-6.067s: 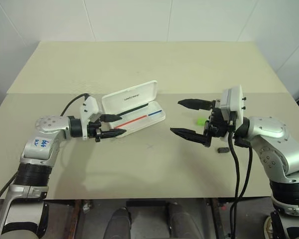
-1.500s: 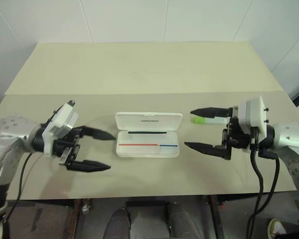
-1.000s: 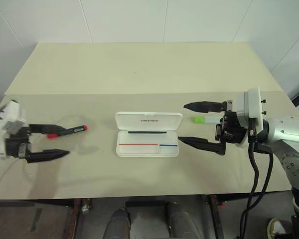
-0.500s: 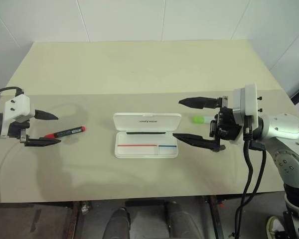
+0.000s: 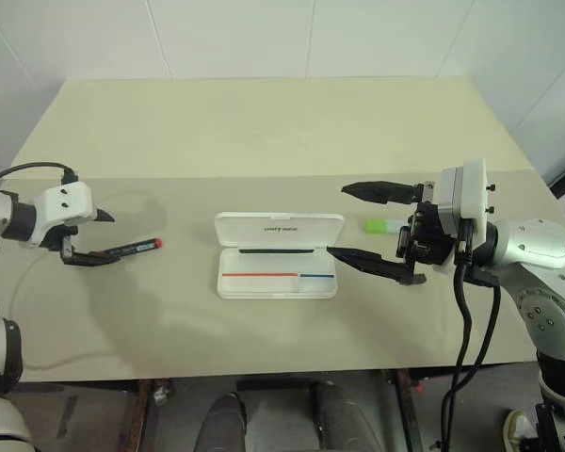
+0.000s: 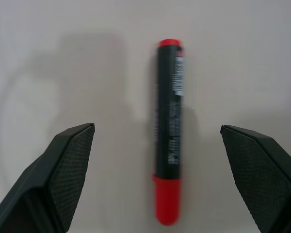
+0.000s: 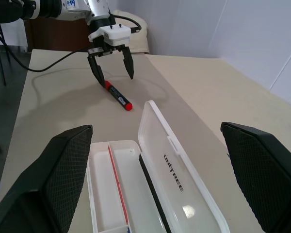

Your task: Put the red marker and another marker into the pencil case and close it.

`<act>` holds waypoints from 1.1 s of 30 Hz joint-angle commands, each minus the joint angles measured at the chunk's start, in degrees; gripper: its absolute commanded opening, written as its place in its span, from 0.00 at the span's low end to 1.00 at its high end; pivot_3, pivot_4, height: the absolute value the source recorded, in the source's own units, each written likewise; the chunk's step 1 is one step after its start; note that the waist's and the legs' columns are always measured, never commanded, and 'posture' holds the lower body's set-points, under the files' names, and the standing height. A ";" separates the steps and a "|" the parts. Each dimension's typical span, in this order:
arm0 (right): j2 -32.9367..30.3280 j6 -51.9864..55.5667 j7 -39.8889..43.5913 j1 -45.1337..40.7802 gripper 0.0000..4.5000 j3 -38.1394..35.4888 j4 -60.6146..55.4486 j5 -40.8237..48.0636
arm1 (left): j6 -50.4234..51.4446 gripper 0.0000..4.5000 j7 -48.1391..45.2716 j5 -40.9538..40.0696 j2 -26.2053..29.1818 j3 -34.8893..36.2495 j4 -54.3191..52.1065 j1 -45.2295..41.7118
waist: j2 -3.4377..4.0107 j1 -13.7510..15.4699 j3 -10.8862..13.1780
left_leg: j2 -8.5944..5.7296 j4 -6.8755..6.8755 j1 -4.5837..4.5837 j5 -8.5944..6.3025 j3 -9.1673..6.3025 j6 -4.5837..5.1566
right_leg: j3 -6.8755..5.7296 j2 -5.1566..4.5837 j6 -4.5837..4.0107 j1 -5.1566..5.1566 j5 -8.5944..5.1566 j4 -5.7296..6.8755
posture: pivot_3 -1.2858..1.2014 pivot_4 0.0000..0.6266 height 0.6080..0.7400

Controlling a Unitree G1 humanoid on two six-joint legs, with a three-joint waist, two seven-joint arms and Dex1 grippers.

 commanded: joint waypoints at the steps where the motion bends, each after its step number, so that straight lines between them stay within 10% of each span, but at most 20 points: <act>1: -0.52 -0.24 -0.84 0.20 1.00 -2.01 -2.38 0.69 | -1.66 0.99 3.73 2.71 0.24 -0.73 2.15 -2.10 | 0.00 -0.01 0.00 | 0.00 0.00 0.00 0.00 0.00 0.00 | 0.00 0.00 0.00 -0.01 0.00 0.01 | 0.52 0.24 1.00; 22: 0.19 -0.48 -2.64 -1.66 1.00 -1.27 -1.87 0.27 | 0.54 0.99 4.33 8.06 -3.31 -3.83 6.26 -3.66 | -0.01 0.10 0.00 | 0.00 0.04 0.00 0.00 0.00 0.00 | 0.00 0.00 0.05 0.01 0.03 0.04 | 0.52 0.24 1.00; 33: 0.30 -0.30 -4.05 -1.65 1.00 -1.25 -2.81 0.44 | 0.57 0.25 4.69 9.10 -4.44 -4.18 7.07 -4.52 | -0.01 0.13 0.00 | -0.01 0.11 0.06 0.05 -0.01 0.06 | 0.00 0.01 0.05 0.02 0.03 0.25 | 0.52 0.24 1.00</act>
